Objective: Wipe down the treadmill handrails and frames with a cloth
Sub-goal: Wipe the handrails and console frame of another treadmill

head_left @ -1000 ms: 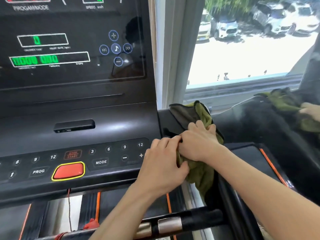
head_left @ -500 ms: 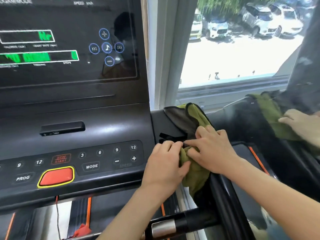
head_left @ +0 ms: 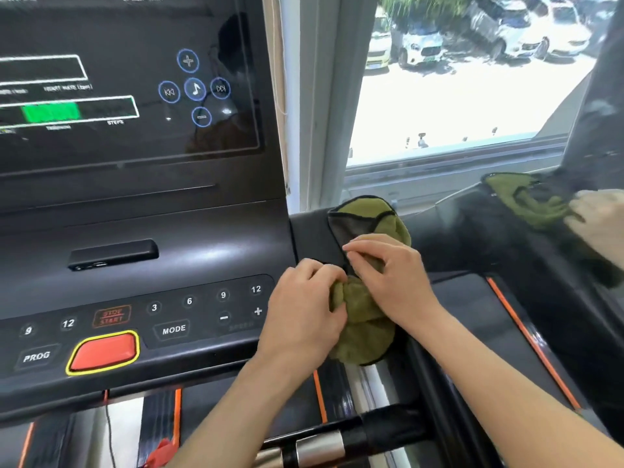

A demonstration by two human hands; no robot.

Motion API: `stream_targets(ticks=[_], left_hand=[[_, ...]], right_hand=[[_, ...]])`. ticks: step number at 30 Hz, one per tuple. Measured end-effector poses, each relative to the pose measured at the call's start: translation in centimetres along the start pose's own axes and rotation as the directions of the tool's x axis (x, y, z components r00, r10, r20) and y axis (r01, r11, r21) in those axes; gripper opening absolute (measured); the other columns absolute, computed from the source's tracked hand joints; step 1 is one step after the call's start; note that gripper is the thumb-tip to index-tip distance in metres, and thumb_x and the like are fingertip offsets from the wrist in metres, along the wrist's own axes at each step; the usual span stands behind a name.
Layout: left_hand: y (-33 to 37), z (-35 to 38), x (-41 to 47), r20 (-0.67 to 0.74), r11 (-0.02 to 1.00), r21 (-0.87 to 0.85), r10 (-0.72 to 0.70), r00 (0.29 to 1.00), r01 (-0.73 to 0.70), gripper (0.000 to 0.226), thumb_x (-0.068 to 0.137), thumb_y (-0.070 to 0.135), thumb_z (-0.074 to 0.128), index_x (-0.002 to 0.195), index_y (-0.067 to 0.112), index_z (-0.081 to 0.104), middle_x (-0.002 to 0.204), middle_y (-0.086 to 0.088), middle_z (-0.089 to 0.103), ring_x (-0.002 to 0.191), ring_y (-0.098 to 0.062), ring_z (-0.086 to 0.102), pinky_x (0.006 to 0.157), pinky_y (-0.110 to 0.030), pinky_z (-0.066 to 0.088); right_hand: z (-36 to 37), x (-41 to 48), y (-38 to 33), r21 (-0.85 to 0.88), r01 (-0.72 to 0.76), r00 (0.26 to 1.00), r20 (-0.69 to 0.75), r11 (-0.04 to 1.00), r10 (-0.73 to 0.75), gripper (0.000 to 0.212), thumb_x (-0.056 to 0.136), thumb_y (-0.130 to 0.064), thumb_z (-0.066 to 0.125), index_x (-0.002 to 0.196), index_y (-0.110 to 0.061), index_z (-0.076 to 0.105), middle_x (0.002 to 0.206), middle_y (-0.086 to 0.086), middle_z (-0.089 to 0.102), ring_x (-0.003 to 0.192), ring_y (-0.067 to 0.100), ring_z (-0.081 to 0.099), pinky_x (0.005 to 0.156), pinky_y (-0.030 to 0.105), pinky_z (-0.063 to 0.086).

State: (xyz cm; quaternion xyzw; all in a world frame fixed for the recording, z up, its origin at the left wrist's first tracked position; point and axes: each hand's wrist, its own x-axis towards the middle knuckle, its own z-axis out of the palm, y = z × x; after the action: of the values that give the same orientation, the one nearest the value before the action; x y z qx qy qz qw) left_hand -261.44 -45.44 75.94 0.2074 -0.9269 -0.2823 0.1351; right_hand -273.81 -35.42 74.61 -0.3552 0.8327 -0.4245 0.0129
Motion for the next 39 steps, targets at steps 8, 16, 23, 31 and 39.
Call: stream_targets(ticks=[8, 16, 23, 31, 39], left_hand=[[-1.7, 1.3, 1.5, -0.319, 0.990, 0.137, 0.007, 0.948, 0.039, 0.036, 0.077, 0.006, 0.073, 0.111, 0.008, 0.062, 0.105, -0.014, 0.057, 0.089, -0.033, 0.057, 0.072, -0.039, 0.048], [-0.4, 2.9, -1.5, -0.061, 0.917, 0.396, -0.030, 0.998, 0.052, 0.078, 0.067, 0.046, 0.077, 0.128, 0.002, 0.056, 0.130, -0.021, 0.053, 0.119, -0.037, 0.052, 0.099, -0.048, 0.048], [1.2, 4.9, -4.7, 0.039, 0.887, 0.426, 0.181, 0.983, -0.181, 0.054, 0.065, 0.039, 0.080, 0.106, 0.015, 0.055, 0.120, -0.020, 0.058, 0.109, -0.037, 0.053, 0.087, -0.046, 0.050], [-1.1, 3.8, 1.3, -0.192, 0.858, 0.510, 0.185, 0.964, -0.063, 0.026, 0.081, 0.017, 0.057, 0.107, 0.018, 0.062, 0.118, -0.016, 0.057, 0.109, -0.033, 0.047, 0.086, -0.043, 0.036], [-0.9, 3.5, -2.0, 0.046, 0.919, 0.167, 0.356, 0.933, -0.358, 0.029, 0.085, 0.027, 0.045, 0.107, 0.021, 0.062, 0.109, -0.007, 0.059, 0.096, -0.032, 0.055, 0.070, -0.042, 0.047]], right_hand=[[3.6, 2.0, -1.5, -0.363, -0.001, 0.996, 0.083, 0.932, 0.034, 0.073, 0.091, -0.040, 0.057, 0.151, -0.018, 0.022, 0.160, 0.013, 0.009, 0.148, 0.028, 0.010, 0.117, 0.041, 0.019], [6.6, 7.0, -1.2, -0.328, -0.062, 0.940, 0.299, 0.943, 0.166, 0.053, 0.094, -0.029, 0.041, 0.146, -0.017, 0.039, 0.156, 0.001, 0.032, 0.144, 0.016, 0.024, 0.116, 0.042, 0.019], [1.5, 1.8, -0.2, -0.310, 0.149, 0.884, 0.467, 0.939, 0.014, 0.052, 0.094, -0.020, 0.046, 0.145, -0.028, 0.042, 0.154, -0.011, 0.034, 0.144, 0.006, 0.024, 0.117, 0.031, 0.016], [5.1, 8.5, 1.2, -0.436, 0.080, 0.929, 0.358, 0.896, 0.092, 0.045, 0.091, -0.032, 0.037, 0.133, -0.032, 0.052, 0.145, -0.005, 0.046, 0.135, 0.016, 0.035, 0.110, 0.046, 0.020], [-0.3, -1.5, 2.5, -0.384, 0.008, 0.993, 0.111, 0.923, 0.038, 0.043, 0.082, -0.027, 0.040, 0.111, -0.018, 0.069, 0.124, 0.003, 0.067, 0.119, 0.022, 0.059, 0.100, 0.040, 0.041]])
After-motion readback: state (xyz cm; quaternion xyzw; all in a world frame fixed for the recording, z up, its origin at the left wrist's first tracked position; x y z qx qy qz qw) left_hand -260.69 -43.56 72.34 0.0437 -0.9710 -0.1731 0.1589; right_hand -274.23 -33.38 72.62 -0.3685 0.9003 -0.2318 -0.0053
